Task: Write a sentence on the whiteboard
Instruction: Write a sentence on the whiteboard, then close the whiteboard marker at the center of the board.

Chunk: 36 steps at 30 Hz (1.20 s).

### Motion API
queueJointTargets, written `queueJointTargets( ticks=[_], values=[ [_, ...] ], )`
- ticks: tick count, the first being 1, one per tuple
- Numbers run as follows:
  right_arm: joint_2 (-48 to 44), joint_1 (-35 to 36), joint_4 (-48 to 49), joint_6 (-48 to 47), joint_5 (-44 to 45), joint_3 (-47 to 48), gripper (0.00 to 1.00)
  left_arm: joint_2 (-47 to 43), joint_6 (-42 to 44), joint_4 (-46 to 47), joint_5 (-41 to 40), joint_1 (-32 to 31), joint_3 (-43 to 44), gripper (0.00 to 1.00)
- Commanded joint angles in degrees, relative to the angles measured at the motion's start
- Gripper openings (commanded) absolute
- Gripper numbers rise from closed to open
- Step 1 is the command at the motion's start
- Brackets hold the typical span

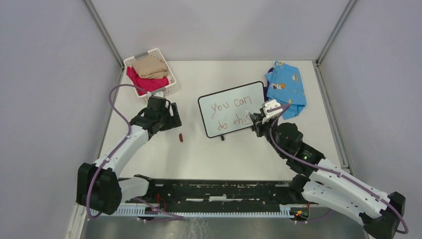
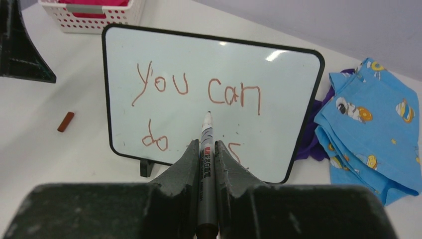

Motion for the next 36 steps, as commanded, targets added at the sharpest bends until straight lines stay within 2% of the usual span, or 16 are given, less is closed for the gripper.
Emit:
queueJointTargets(
  ticks=[1, 7, 13, 20, 28, 33, 36],
  values=[
    [2.0, 1.1, 4.9, -2.7, 2.4, 4.8, 0.00, -0.6, 1.5, 2.4, -3.7, -0.7, 0.3, 0.89],
    [4.2, 1.4, 6.5, -5.5, 5.4, 6.2, 0.00, -3.2, -0.5, 4.3, -3.3, -1.8, -1.2, 0.89],
    [4.8, 1.5, 3.1, -7.3, 8.9, 9.3, 0.00, -1.3, -1.1, 3.9, -6.7, -6.4, -1.2, 0.89],
    [0.6, 1.8, -1.8, -4.5, 8.0, 7.0, 0.00, 4.2, -1.0, 4.2, -2.7, -7.5, 0.0, 0.88],
    [-3.1, 2.9, -5.0, -5.7, 12.3, 3.7, 0.00, 5.4, -2.5, 3.1, -2.8, -7.5, -0.9, 0.88],
    [-5.3, 2.9, -3.5, -4.8, 12.2, 0.1, 0.00, 8.9, -2.7, 1.5, -1.7, -7.5, 1.2, 0.75],
    [-6.3, 2.9, -2.6, -4.1, 12.1, -2.0, 0.00, 12.2, -3.6, -0.8, -1.2, -7.5, 3.8, 0.72]
  ],
)
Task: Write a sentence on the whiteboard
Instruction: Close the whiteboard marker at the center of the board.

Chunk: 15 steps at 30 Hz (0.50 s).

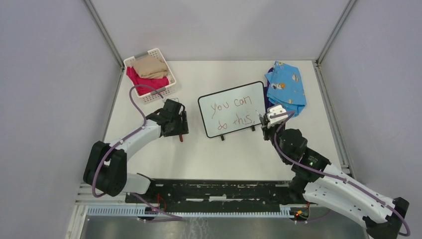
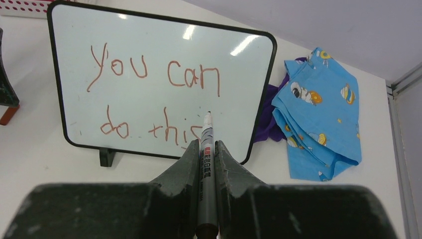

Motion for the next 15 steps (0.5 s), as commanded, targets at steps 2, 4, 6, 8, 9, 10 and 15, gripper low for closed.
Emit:
queueJointTargets(
  ticks=[2, 4, 6, 8, 9, 10, 15],
  values=[
    [-2.0, 0.4, 2.1, 1.1, 3.0, -2.9, 0.00, 4.4, -3.4, -2.1, 1.3, 0.0, 5.0, 0.72],
    [-2.5, 0.3, 2.9, 1.2, 3.6, -3.9, 0.00, 5.2, -4.1, -2.3, 1.1, -0.1, 5.2, 0.72],
    [-2.7, 0.4, 3.8, 1.1, 4.1, -4.7, 0.00, 6.3, -4.4, -2.6, 0.7, -0.1, 5.6, 0.72],
    [-2.6, 0.4, 4.4, 0.9, 4.3, -5.0, 0.00, 7.4, -4.6, -3.2, -0.5, -0.2, 6.2, 0.72],
    [-2.5, 0.4, 4.4, 0.7, 4.4, -4.9, 0.00, 8.0, -4.8, -3.5, -1.5, -0.2, 6.4, 0.72],
    [-2.4, 0.4, 4.4, 0.6, 4.4, -4.9, 0.00, 8.4, -5.3, -3.8, -2.3, -0.4, 6.4, 0.72],
    [-3.7, 0.4, 4.2, 0.3, 4.5, -5.4, 0.00, 9.6, -8.1, -3.9, -5.1, -0.4, 5.5, 0.69]
  ],
)
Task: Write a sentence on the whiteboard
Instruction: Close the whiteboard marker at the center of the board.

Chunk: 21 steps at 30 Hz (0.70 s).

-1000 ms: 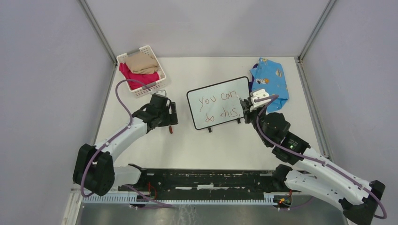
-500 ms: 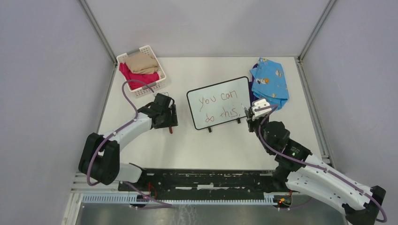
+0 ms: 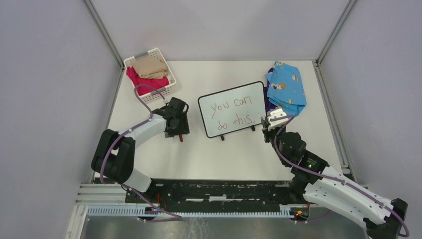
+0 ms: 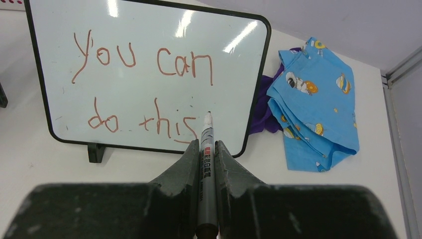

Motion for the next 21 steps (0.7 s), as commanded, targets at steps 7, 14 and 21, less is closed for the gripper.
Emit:
queueJointTargets(
  ticks=[7, 14, 21],
  values=[
    [-3.5, 0.3, 4.9, 0.8, 2.6, -2.7, 0.00, 1.8, -5.4, -0.1, -3.7, -0.3, 1.2, 0.65],
    [-3.5, 0.4, 5.4, 0.8, 2.9, -3.1, 0.00, 3.4, -5.0, 0.2, -3.3, -0.3, 1.7, 0.62],
    [-3.5, 0.4, 5.7, 0.9, 3.8, -3.2, 0.00, 4.9, -4.9, 1.0, -2.9, -0.3, 1.6, 0.62]
  ],
)
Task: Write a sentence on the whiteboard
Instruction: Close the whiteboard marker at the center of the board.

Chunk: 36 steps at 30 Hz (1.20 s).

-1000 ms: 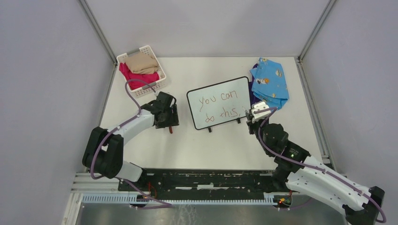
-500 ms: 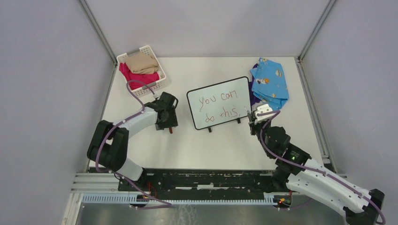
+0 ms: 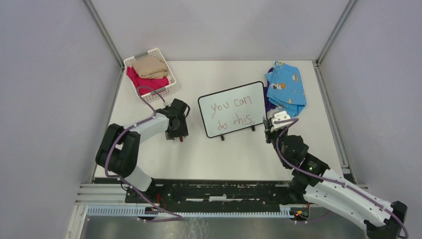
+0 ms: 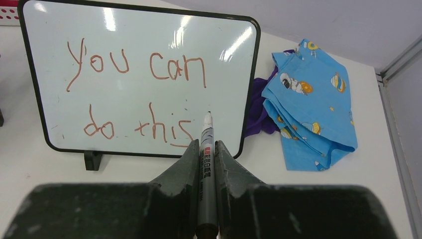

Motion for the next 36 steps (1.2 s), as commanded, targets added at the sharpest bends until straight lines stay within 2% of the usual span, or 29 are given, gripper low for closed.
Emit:
queueJointTargets(
  ticks=[1, 36],
  values=[
    [-0.4, 0.3, 2.6, 0.9, 2.3, -0.2, 0.00, 1.0, -2.3, 1.7, -0.6, -0.2, 1.6, 0.61],
    [-0.3, 0.4, 2.5, 3.0, 1.9, -1.0, 0.00, -1.1, -3.4, 1.4, -0.2, -0.3, -0.1, 0.34]
  ],
)
